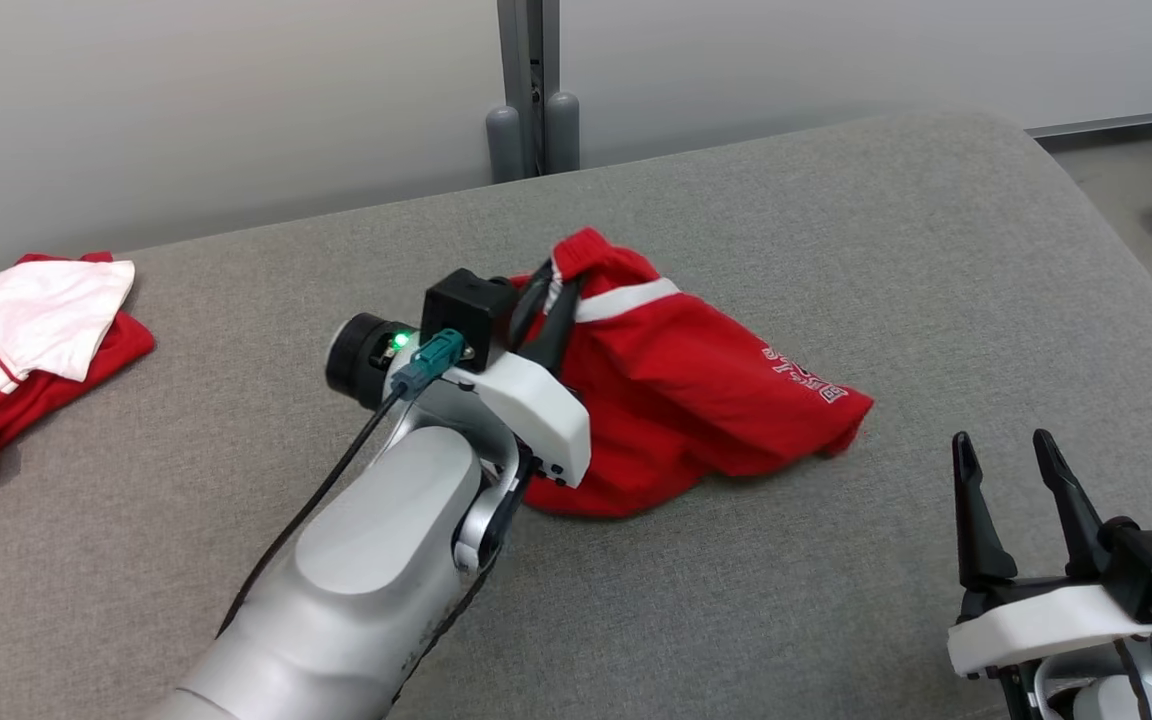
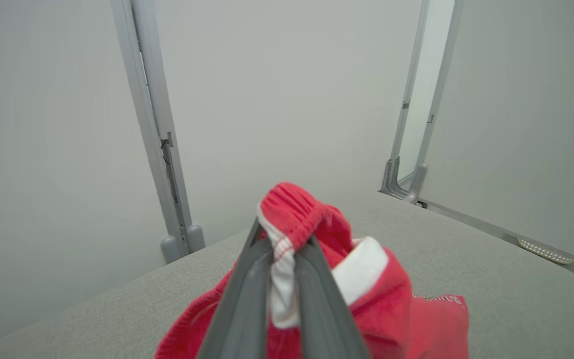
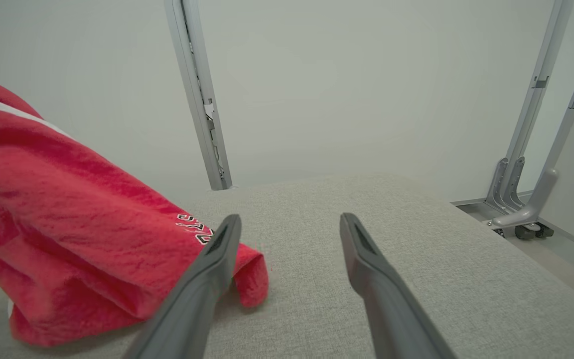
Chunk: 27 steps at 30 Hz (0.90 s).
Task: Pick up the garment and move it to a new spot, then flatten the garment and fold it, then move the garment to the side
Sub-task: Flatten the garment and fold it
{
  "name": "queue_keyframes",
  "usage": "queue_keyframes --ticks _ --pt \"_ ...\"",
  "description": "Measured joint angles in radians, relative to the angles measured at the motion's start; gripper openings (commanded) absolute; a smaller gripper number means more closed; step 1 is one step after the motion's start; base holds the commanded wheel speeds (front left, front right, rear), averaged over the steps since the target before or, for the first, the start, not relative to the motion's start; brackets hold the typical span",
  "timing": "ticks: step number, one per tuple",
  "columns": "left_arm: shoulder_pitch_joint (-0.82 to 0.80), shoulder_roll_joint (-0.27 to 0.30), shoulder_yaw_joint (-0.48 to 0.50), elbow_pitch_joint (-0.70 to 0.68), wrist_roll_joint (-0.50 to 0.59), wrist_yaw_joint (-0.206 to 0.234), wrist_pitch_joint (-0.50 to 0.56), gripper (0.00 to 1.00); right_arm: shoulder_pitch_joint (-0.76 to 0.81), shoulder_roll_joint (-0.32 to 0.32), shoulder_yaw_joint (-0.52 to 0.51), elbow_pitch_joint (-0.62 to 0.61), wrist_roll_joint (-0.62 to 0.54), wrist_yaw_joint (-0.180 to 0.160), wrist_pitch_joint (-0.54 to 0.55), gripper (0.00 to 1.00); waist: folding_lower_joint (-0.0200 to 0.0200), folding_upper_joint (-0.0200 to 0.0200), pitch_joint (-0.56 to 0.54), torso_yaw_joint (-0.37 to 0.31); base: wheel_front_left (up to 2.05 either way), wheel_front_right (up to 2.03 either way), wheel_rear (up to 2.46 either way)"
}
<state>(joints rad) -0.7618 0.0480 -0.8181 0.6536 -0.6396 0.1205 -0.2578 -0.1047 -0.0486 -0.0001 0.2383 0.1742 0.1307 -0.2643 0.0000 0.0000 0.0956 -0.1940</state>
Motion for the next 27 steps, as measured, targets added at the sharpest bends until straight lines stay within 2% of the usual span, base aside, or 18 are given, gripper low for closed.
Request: queue_keyframes --ticks 2,5,12,18,25,27 --pt "0.017 0.011 0.025 -0.002 0.005 0.049 -0.002 0.0 0.008 0.0 -0.009 -0.003 0.0 0.0 0.0 1.0 0.0 0.0 -0.001 0.002 0.0 0.0 0.0" --pt "0.068 0.041 0.06 -0.001 -0.003 0.096 -0.002 0.0 0.014 0.0 -0.026 -0.007 0.0 0.0 0.0 1.0 0.0 0.0 0.001 0.012 0.0 0.0 0.0" --pt "0.192 0.087 0.122 -0.01 -0.036 0.142 -0.003 0.0 0.019 0.0 -0.027 -0.008 0.002 0.0 0.0 1.0 0.0 0.0 0.004 0.054 0.0 0.0 0.0" --pt "0.283 0.092 0.153 0.046 -0.095 0.144 0.0 0.0 0.015 0.0 -0.023 -0.007 0.001 0.0 0.0 1.0 0.0 0.0 0.002 0.09 0.0 0.0 0.0" --pt "0.306 0.063 0.17 0.141 -0.142 0.118 0.009 0.0 0.009 0.0 -0.015 -0.002 -0.006 0.0 0.0 1.0 0.0 0.0 -0.003 0.1 0.0 0.0 0.0" --pt "0.306 0.052 0.174 0.163 -0.16 0.109 0.011 0.07 0.009 0.0 -0.015 -0.001 -0.007 0.0 0.0 1.0 0.0 0.0 -0.003 0.101 0.0 0.0 0.0"
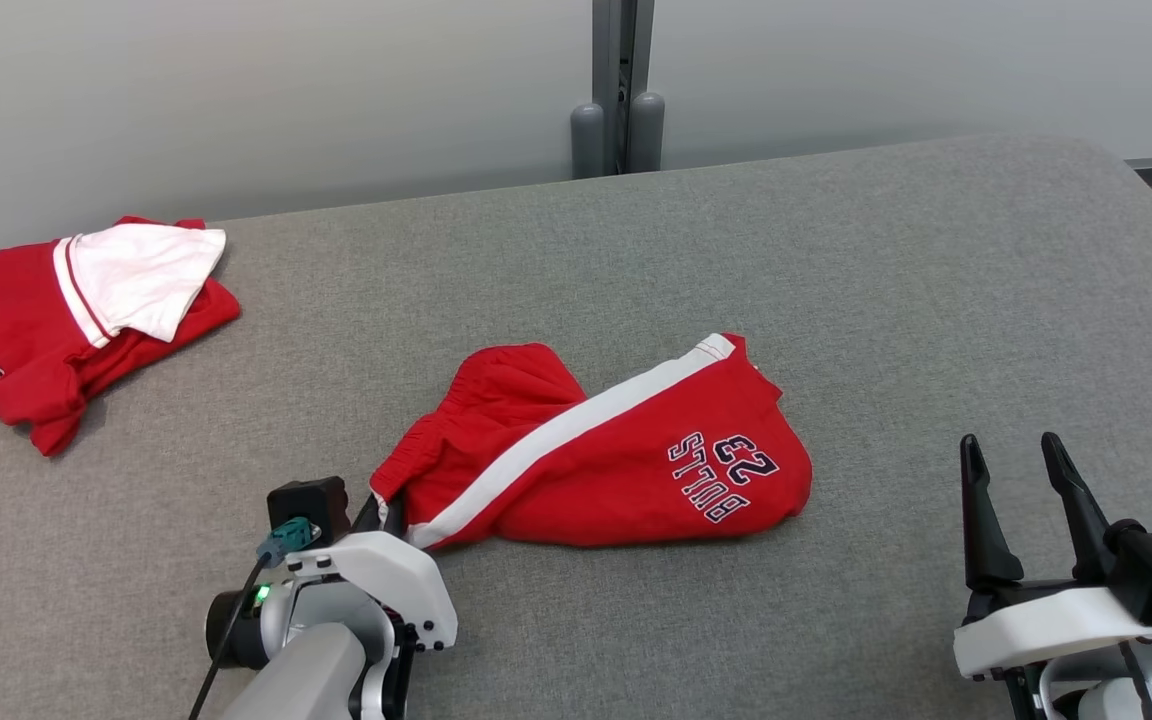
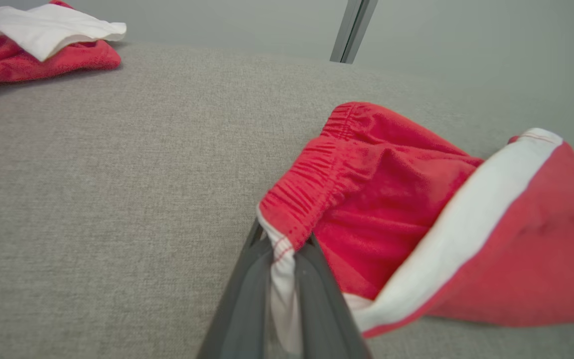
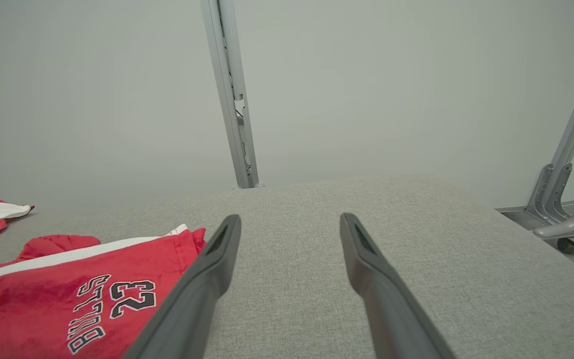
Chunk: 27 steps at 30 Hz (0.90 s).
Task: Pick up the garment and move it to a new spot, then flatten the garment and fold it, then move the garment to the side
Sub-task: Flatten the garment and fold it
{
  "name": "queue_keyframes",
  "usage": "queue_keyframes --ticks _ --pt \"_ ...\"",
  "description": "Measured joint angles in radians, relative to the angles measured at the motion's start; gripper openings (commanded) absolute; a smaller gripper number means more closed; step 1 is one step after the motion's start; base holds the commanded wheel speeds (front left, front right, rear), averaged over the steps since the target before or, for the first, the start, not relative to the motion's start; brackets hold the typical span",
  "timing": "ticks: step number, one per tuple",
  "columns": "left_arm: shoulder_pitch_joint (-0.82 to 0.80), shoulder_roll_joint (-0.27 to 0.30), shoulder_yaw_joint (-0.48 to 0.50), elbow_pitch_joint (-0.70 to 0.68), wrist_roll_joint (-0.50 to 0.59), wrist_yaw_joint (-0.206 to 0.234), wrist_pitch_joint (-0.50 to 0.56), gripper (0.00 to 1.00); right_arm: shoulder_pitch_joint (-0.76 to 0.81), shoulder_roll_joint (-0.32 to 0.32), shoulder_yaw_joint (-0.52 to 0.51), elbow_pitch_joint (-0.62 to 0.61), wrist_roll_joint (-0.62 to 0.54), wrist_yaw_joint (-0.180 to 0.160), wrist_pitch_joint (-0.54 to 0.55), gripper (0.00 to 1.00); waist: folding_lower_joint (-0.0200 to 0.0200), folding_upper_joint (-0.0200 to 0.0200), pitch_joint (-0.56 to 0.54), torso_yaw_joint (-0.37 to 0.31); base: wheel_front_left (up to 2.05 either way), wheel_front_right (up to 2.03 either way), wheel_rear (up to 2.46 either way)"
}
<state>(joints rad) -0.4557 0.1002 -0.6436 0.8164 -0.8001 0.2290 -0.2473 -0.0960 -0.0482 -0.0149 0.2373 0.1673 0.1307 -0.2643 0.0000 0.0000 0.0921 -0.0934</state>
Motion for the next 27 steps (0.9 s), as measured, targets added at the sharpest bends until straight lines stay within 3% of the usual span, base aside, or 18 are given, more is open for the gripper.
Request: queue_keyframes --ticks 2,4,5,6,14,27 --pt "0.0 -0.01 0.0 0.022 -0.005 -0.008 0.0 0.19 -0.001 0.0 0.0 0.002 -0.001 0.0 0.0 1.0 0.0 0.0 0.001 0.002 0.0 0.0 0.0" --pt "0.0 -0.016 0.002 0.04 -0.016 -0.021 0.0 0.42 -0.001 0.0 0.001 0.005 -0.003 0.0 0.0 1.0 0.0 0.0 0.001 0.006 0.0 0.0 0.0" --pt "0.0 -0.017 0.003 0.048 -0.021 -0.028 -0.001 0.76 -0.001 0.0 0.003 0.006 -0.005 0.0 0.0 1.0 0.0 0.0 0.001 0.008 0.0 0.0 0.0" --pt "0.0 -0.019 0.005 0.056 -0.021 -0.035 -0.001 1.0 -0.002 0.0 0.004 0.008 -0.008 0.0 0.0 1.0 0.0 0.0 0.002 0.011 0.0 0.0 0.0" --pt "0.0 -0.021 0.033 0.047 0.003 -0.067 -0.013 1.0 -0.017 0.0 0.007 0.026 -0.012 0.0 0.0 1.0 0.0 0.0 -0.002 0.043 0.0 0.0 0.0" --pt "0.167 0.009 0.18 -0.251 0.215 -0.084 -0.014 1.0 -0.081 -0.02 0.018 0.105 -0.019 0.0 0.0 1.0 0.0 0.0 -0.007 0.104 0.0 0.0 0.0"
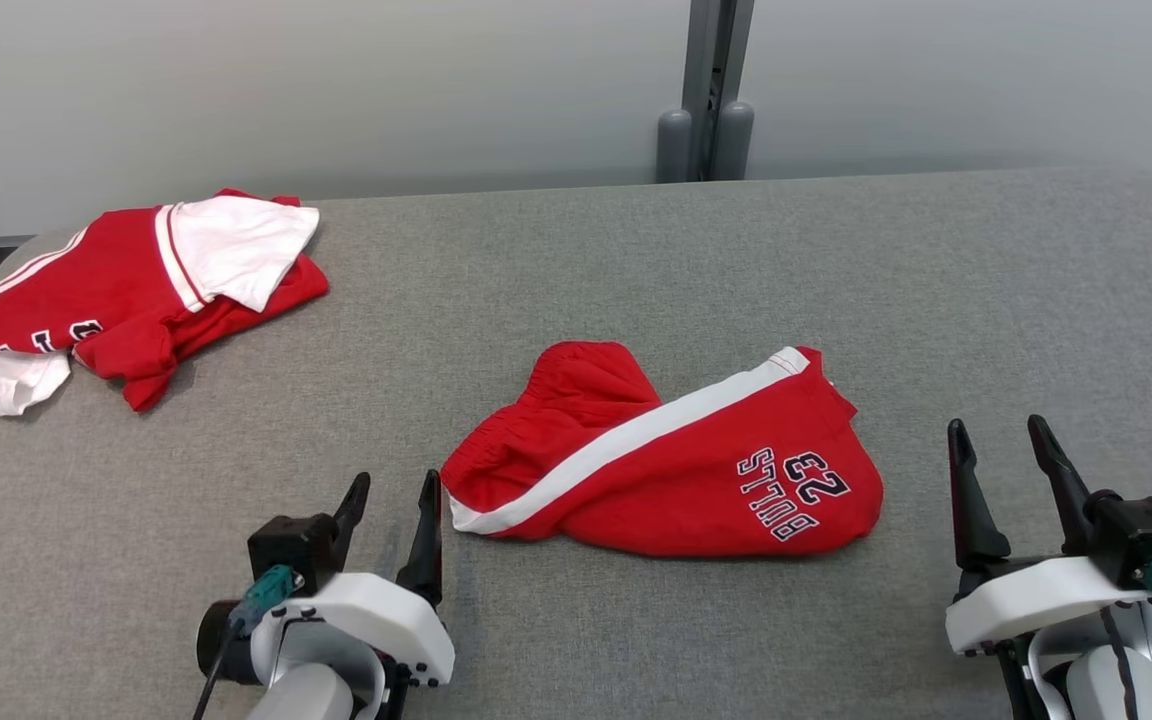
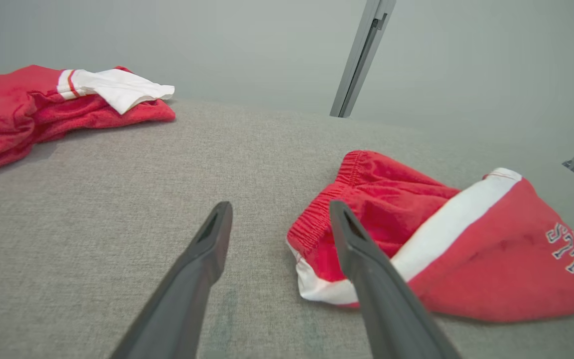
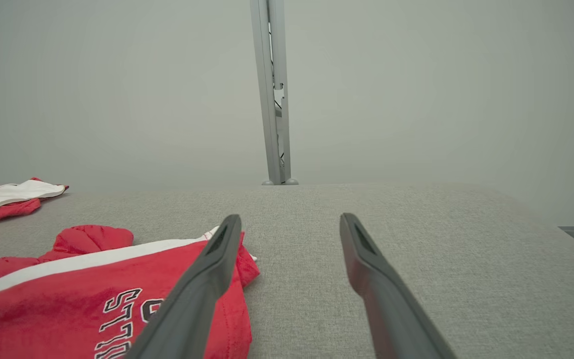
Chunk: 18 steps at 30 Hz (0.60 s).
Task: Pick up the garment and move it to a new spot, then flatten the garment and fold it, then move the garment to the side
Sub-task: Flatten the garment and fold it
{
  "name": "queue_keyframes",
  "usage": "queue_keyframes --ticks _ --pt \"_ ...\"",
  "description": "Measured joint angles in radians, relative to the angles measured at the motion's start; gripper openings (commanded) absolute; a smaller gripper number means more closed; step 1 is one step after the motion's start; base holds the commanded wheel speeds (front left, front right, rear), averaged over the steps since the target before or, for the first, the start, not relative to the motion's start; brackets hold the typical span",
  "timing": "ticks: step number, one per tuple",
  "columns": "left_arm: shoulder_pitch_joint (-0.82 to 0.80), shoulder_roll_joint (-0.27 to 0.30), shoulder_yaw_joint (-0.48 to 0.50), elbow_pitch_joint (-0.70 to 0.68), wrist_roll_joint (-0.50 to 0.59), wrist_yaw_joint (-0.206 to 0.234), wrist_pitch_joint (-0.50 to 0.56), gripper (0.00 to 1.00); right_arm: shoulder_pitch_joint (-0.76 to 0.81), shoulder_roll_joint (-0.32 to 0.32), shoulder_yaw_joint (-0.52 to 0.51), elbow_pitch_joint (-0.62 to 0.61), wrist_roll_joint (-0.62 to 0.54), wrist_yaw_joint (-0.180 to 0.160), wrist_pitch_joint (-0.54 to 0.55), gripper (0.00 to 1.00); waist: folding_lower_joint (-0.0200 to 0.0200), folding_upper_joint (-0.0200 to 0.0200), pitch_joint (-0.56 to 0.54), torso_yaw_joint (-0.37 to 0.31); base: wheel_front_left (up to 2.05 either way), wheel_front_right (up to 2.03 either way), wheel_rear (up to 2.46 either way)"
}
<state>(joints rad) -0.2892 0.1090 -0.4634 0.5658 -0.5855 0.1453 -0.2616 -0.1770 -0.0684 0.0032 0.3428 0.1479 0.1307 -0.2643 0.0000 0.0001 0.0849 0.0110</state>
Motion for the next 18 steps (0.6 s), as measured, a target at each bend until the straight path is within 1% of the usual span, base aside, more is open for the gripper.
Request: queue_keyframes --ticks 4,5,9,14,18 --pt "0.065 -0.003 0.03 -0.074 0.052 -0.018 0.0 1.0 -0.005 -0.011 0.021 0.034 0.004 0.0 0.011 1.0 0.0 0.0 -0.006 0.014 0.0 0.0 0.0" --pt "0.065 -0.003 0.03 -0.074 0.052 -0.018 0.0 1.0 -0.005 -0.011 0.021 0.034 0.004 0.0 0.011 1.0 0.0 0.0 -0.006 0.014 0.0 0.0 0.0" --pt "0.119 -0.013 0.064 -0.132 0.089 -0.026 0.0 1.0 -0.045 -0.047 0.053 0.076 0.019 0.0 0.05 1.0 0.0 -0.0001 -0.008 0.026 0.0 0.0 0.0" --pt "0.145 -0.032 0.081 -0.166 0.12 -0.039 0.0 1.0 -0.144 -0.108 0.146 0.152 0.045 0.0 0.139 1.0 0.0 0.0 0.001 0.05 0.0 0.0 0.0" --pt "0.146 -0.042 0.088 -0.173 0.14 -0.049 0.0 1.0 -0.241 -0.15 0.235 0.221 0.109 0.0 0.219 1.0 0.0 0.0 0.012 0.075 0.0 0.0 0.0"
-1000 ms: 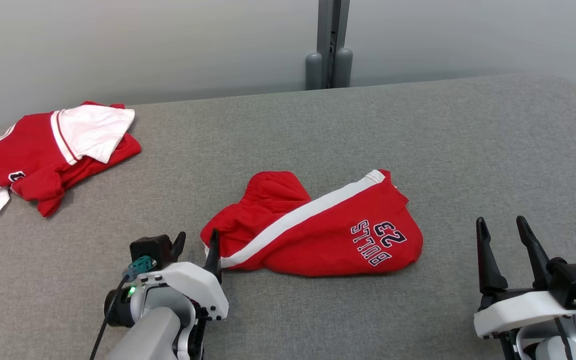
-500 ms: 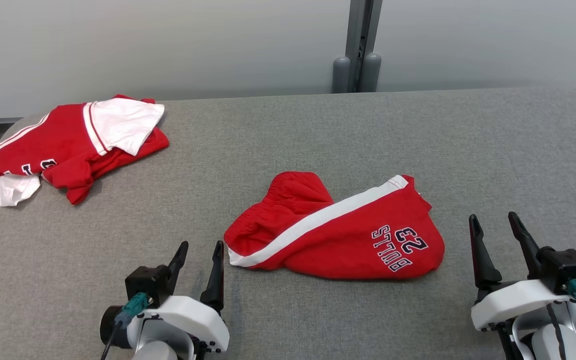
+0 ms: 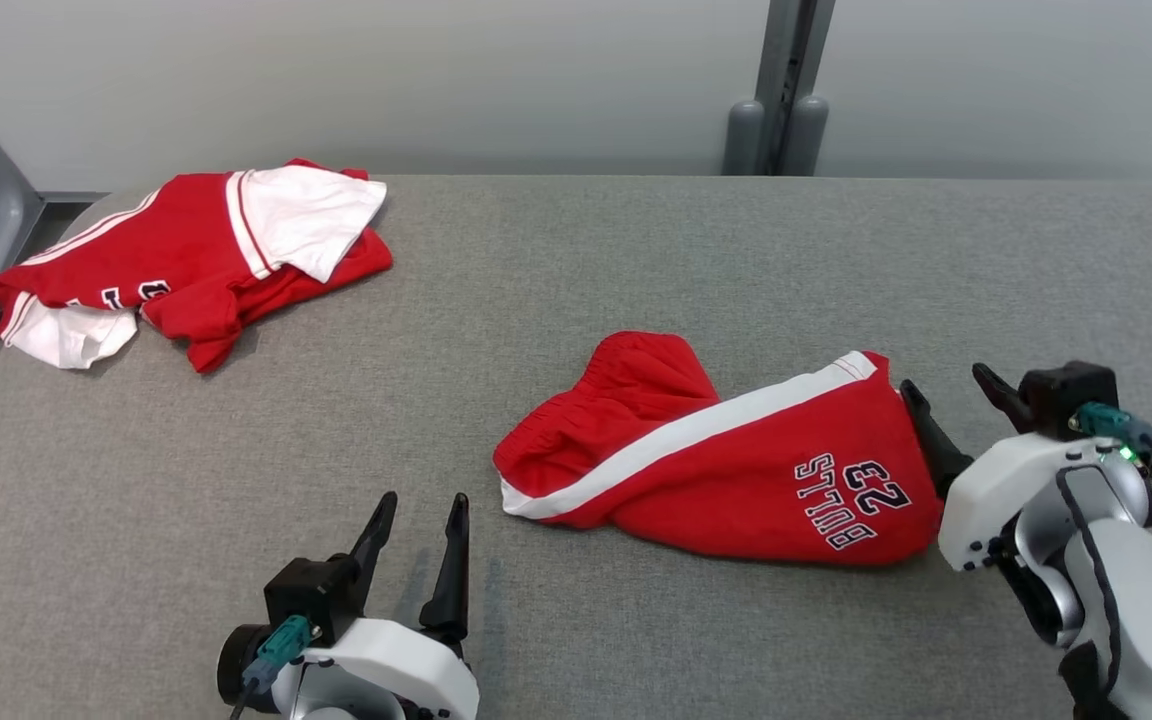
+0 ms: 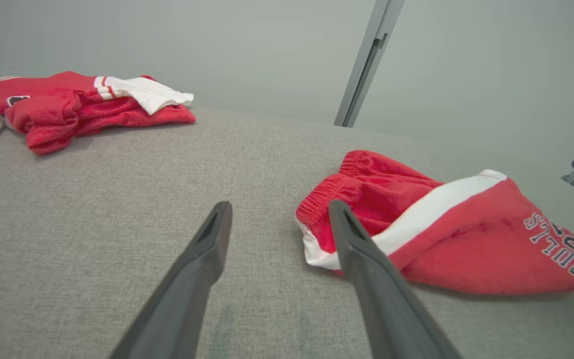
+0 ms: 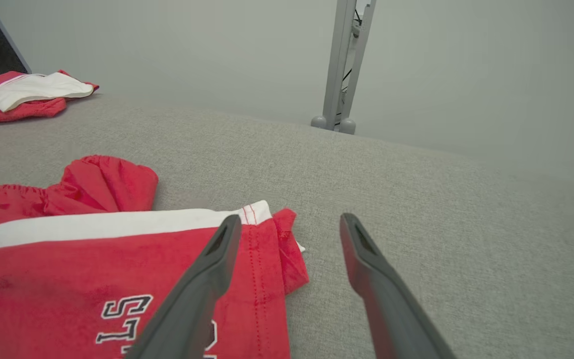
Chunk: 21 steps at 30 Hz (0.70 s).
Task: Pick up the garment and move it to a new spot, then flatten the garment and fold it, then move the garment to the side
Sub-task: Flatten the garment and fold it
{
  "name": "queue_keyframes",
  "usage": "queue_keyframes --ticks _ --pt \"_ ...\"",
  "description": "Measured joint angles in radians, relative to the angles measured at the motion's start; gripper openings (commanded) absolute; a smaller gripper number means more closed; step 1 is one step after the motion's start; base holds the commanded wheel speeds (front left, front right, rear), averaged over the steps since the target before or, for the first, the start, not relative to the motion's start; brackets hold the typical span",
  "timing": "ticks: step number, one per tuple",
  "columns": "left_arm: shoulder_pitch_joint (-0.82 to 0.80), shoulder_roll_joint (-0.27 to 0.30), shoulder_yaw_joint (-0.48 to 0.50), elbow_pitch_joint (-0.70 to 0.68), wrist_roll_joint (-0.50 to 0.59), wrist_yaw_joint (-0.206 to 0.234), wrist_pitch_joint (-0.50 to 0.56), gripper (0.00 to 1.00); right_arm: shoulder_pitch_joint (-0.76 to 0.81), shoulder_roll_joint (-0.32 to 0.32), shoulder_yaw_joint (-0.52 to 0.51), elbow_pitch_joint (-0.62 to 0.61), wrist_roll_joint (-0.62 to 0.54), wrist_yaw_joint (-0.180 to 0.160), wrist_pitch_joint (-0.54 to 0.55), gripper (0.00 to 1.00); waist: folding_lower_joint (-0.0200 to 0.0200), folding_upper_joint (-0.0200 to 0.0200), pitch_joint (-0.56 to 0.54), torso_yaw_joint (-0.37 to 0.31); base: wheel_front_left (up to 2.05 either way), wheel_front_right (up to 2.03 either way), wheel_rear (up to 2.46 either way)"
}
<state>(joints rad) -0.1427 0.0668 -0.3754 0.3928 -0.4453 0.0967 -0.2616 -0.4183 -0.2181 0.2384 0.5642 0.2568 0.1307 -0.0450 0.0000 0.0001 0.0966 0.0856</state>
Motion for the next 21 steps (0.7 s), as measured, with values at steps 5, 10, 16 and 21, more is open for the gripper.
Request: queue_keyframes --ticks 5,10,16,21 --pt "-0.002 -0.011 0.002 0.0 0.015 -0.012 0.0 1.0 -0.113 -0.051 0.1 0.084 0.096 0.0 0.091 1.0 0.0 0.0 0.018 0.037 0.0 0.0 0.0" --pt "-0.008 -0.015 0.005 0.005 0.025 -0.024 0.0 1.0 -0.214 -0.088 0.211 0.173 0.202 0.0 0.207 1.0 0.0 0.0 0.047 0.079 0.0 0.0 0.0" --pt "-0.018 -0.017 0.005 0.006 0.028 -0.026 0.0 1.0 -0.283 -0.134 0.299 0.211 0.271 0.0 0.268 1.0 0.0 0.0 0.076 0.109 0.0 0.0 0.0" --pt "-0.025 -0.017 0.003 0.001 0.023 -0.026 0.0 1.0 -0.307 -0.156 0.367 0.224 0.339 0.0 0.314 0.98 0.0 0.0 0.091 0.117 0.0 0.0 0.0"
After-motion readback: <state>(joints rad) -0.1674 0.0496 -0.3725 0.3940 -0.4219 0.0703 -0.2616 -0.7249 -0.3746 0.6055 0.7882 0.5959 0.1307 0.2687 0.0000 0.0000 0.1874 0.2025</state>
